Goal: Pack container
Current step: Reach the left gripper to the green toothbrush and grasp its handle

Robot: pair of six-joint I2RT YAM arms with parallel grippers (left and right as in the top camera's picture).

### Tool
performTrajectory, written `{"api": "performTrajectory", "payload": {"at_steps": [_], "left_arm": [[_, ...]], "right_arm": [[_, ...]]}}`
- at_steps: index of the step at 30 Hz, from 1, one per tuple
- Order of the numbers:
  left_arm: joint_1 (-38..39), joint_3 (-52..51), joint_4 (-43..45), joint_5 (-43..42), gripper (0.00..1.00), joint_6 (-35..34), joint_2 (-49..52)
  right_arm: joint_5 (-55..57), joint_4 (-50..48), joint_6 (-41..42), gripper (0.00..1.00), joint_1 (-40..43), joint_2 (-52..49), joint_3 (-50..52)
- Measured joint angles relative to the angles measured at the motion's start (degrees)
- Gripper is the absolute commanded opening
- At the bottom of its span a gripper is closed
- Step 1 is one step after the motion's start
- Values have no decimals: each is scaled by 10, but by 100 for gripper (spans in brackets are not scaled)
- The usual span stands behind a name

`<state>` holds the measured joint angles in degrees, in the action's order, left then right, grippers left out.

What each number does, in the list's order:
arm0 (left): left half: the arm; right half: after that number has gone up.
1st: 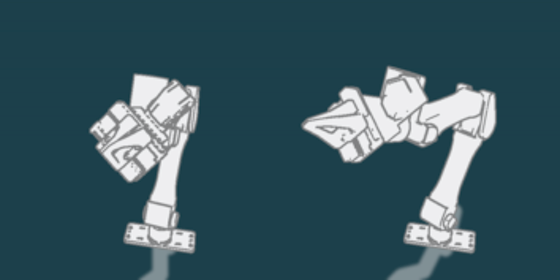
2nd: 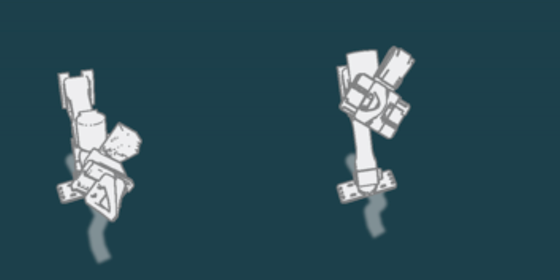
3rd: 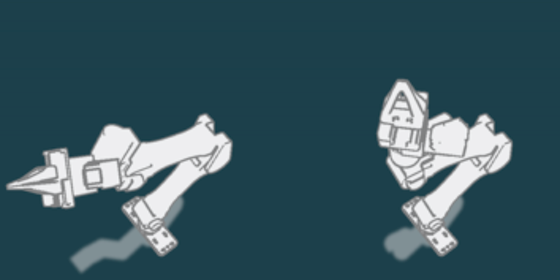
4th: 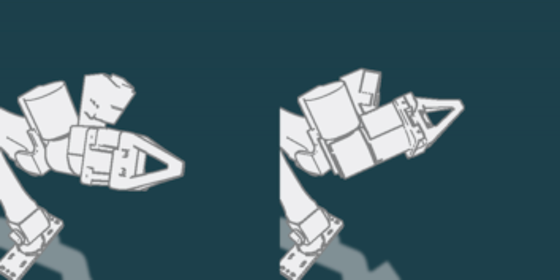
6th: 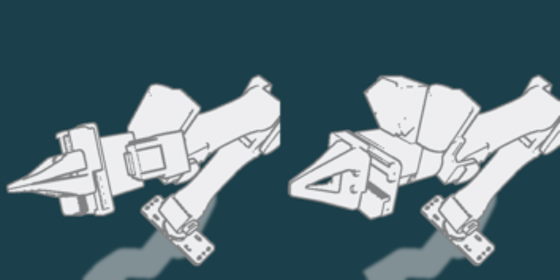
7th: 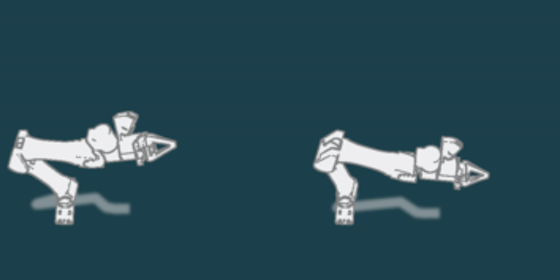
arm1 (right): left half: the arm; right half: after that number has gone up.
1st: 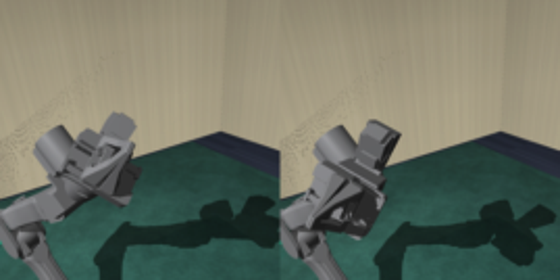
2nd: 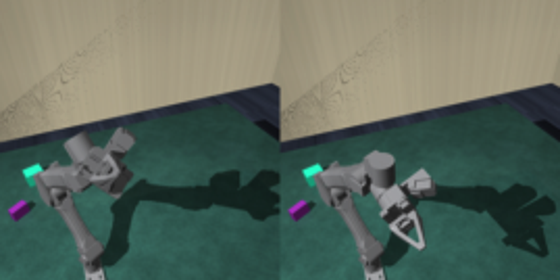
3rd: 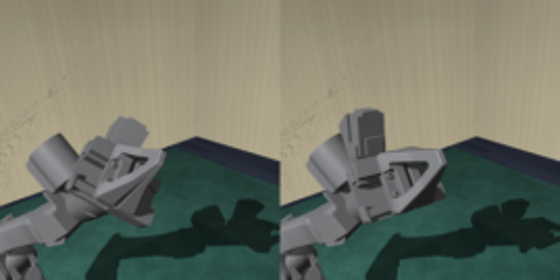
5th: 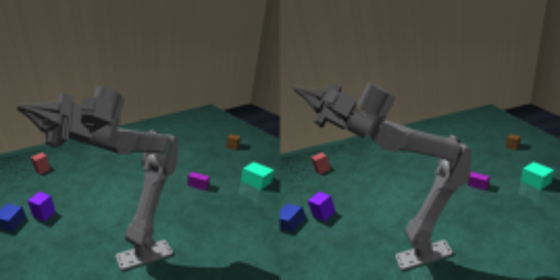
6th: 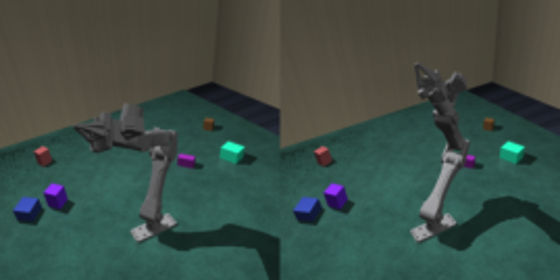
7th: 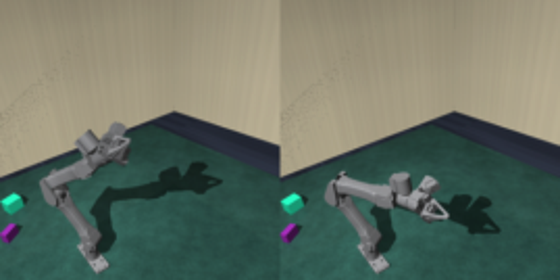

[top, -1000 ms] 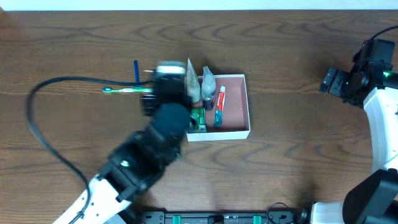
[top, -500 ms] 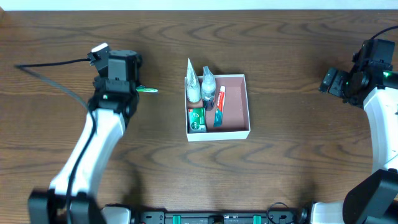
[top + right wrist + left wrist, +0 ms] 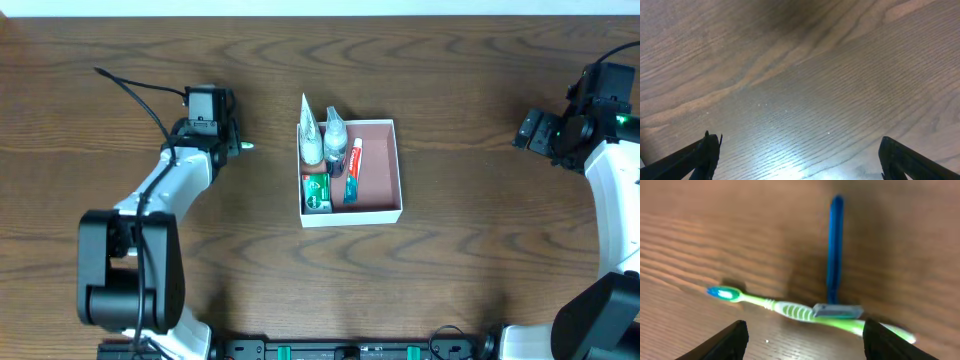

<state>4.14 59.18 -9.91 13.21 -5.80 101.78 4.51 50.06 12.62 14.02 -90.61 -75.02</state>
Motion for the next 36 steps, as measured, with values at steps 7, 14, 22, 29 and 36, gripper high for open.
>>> {"api": "performTrajectory", "payload": {"at_steps": [7,14,22,29,36], "left_arm": [[-3,0,-4,-7,74,3,17],[-3,0,-27,-8,61,-63,17],[-3,0,-54,-1,69,-307,17],[-3,0,-50,2,70,-490,18],[-3,0,-5,3,70,-601,55]], "right_arm": [[0,0,0,99,0,0,0],[0,0,0,99,0,0,0],[0,0,0,99,0,0,0],[0,0,0,99,0,0,0],[0,0,0,99,0,0,0]]}}
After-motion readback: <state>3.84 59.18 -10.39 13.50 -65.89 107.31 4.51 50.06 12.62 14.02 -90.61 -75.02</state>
